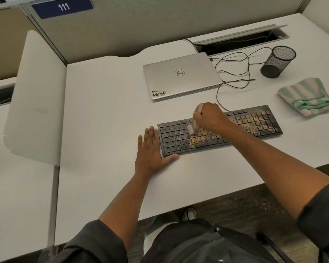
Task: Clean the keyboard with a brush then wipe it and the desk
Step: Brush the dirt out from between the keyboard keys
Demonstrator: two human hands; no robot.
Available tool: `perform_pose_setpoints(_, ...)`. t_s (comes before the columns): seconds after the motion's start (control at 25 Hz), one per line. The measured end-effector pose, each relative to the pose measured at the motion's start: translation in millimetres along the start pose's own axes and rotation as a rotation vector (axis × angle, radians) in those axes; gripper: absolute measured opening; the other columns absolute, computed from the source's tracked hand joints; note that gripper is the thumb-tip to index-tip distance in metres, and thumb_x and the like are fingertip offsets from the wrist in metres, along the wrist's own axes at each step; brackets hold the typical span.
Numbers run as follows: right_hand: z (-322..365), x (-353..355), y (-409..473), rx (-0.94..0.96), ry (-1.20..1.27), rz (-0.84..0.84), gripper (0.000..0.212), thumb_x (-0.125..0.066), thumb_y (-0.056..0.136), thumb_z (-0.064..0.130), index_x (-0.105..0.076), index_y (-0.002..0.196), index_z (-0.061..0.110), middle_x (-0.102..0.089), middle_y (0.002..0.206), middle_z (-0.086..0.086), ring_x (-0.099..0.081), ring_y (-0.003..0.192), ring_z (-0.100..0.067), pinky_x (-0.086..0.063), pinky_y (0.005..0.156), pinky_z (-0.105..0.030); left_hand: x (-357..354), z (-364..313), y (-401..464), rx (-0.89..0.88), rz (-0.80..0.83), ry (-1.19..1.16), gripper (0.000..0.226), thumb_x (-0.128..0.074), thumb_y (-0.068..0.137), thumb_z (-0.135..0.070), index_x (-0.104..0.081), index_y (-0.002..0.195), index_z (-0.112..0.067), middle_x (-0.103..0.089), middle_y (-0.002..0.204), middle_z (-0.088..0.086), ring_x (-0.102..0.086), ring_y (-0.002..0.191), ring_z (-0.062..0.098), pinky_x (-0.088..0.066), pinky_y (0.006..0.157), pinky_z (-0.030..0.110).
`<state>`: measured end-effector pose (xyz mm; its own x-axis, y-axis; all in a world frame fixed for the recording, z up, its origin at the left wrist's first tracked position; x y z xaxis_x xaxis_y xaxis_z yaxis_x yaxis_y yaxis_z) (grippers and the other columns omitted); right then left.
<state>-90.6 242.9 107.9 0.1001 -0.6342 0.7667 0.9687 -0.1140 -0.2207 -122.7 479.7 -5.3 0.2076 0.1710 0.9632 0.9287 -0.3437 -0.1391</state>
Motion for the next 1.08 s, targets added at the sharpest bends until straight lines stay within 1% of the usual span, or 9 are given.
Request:
perform_pose_setpoints(0.08, -1, 3, 0, -0.026, -0.066, 0.035, 0.019, -0.053, 0.093, 0.017, -0.068, 0.088, 0.006, -0.072, 0.076, -0.011, -0.065, 0.057, -0.020, -0.060, 0.065, -0.037, 0, 1, 0, 0.002, -0.001, -0.004, 0.132, -0.025, 0.073, -0.099, 0.004, 0.161, -0.007, 0.010, 0.170, 0.012, 0.017, 0.156, 0.021, 0.008, 0.126, 0.048)
perform_pose_setpoints(0.16, 7, 5, 0, 0.019, -0.047, -0.014, 0.019, -0.052, 0.094, 0.018, -0.068, 0.088, 0.008, -0.071, 0.076, -0.008, -0.067, 0.062, -0.022, -0.061, 0.068, -0.038, 0, 1, 0, 0.000, -0.004, -0.006, 0.131, -0.025, 0.073, -0.099, 0.005, 0.161, -0.007, 0.010, 0.170, 0.011, 0.017, 0.155, 0.021, 0.009, 0.126, 0.048)
perform_pose_setpoints(0.28, 18, -6, -8, 0.071, 0.025, -0.013, 0.018, -0.052, 0.096, 0.017, -0.068, 0.091, 0.011, -0.071, 0.081, -0.004, -0.064, 0.068, -0.016, -0.054, 0.070, -0.032, 0, 1, 0, 0.002, -0.003, -0.009, 0.131, -0.027, 0.074, -0.099, 0.007, 0.161, -0.007, 0.012, 0.170, 0.011, 0.018, 0.155, 0.021, 0.011, 0.126, 0.047)
perform_pose_setpoints(0.4, 12, -18, -15, 0.040, -0.129, 0.019, 0.019, -0.053, 0.095, 0.019, -0.068, 0.090, 0.008, -0.070, 0.086, -0.008, -0.064, 0.077, -0.021, -0.045, 0.066, -0.029, -1, 1, 0, 0.005, 0.000, -0.014, 0.131, -0.028, 0.074, -0.099, 0.007, 0.161, -0.007, 0.012, 0.170, 0.011, 0.019, 0.155, 0.021, 0.011, 0.125, 0.047)
perform_pose_setpoints(0.48, 8, -17, -18, 0.016, -0.221, 0.021, 0.022, -0.051, 0.094, 0.019, -0.067, 0.090, 0.005, -0.069, 0.086, -0.010, -0.063, 0.079, -0.025, -0.045, 0.065, -0.030, -1, 0, 0, 0.008, 0.001, -0.014, 0.131, -0.029, 0.074, -0.098, 0.007, 0.161, -0.007, 0.012, 0.170, 0.011, 0.019, 0.155, 0.020, 0.011, 0.125, 0.047)
perform_pose_setpoints(0.68, 11, -9, -19, 0.043, -0.042, -0.075, 0.019, -0.050, 0.096, 0.019, -0.063, 0.084, 0.014, -0.068, 0.080, 0.001, -0.064, 0.070, -0.011, -0.041, 0.057, -0.021, -1, 1, -1, -0.001, -0.005, -0.015, 0.130, -0.030, 0.075, -0.098, 0.007, 0.161, -0.007, 0.012, 0.170, 0.011, 0.019, 0.155, 0.021, 0.010, 0.126, 0.047)
perform_pose_setpoints(0.76, 10, -14, -20, 0.061, -0.051, -0.016, 0.019, -0.050, 0.097, 0.019, -0.062, 0.084, 0.013, -0.068, 0.081, 0.000, -0.065, 0.074, -0.014, -0.040, 0.059, -0.022, -1, 1, -1, -0.001, -0.002, -0.019, 0.130, -0.031, 0.076, -0.097, 0.008, 0.161, -0.007, 0.013, 0.169, 0.011, 0.019, 0.155, 0.021, 0.011, 0.126, 0.047)
perform_pose_setpoints(0.88, 10, -17, -21, 0.065, -0.231, 0.091, 0.023, -0.049, 0.098, 0.023, -0.065, 0.088, 0.010, -0.069, 0.083, -0.005, -0.064, 0.080, -0.022, -0.045, 0.066, -0.031, 0, 1, -1, 0.000, -0.004, -0.017, 0.130, -0.031, 0.076, -0.097, 0.009, 0.161, -0.007, 0.013, 0.169, 0.011, 0.020, 0.155, 0.020, 0.012, 0.125, 0.046)
perform_pose_setpoints(1.08, 17, -17, -29, 0.153, -0.037, 0.014, 0.018, -0.053, 0.099, 0.023, -0.063, 0.087, 0.015, -0.063, 0.076, 0.009, -0.059, 0.071, -0.004, -0.037, 0.059, -0.020, 1, 0, -1, -0.002, 0.003, -0.020, 0.130, -0.030, 0.076, -0.097, 0.008, 0.161, -0.007, 0.013, 0.169, 0.012, 0.019, 0.155, 0.021, 0.012, 0.125, 0.047)
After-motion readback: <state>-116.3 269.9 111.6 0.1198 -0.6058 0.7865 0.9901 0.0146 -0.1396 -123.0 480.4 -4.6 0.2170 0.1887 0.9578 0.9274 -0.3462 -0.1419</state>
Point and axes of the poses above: each hand's wrist, its own y-axis towards the middle knuckle, its own x-axis out of the back of the hand, z = x × y, the point moved 2 cm from there along y, towards the middle knuckle
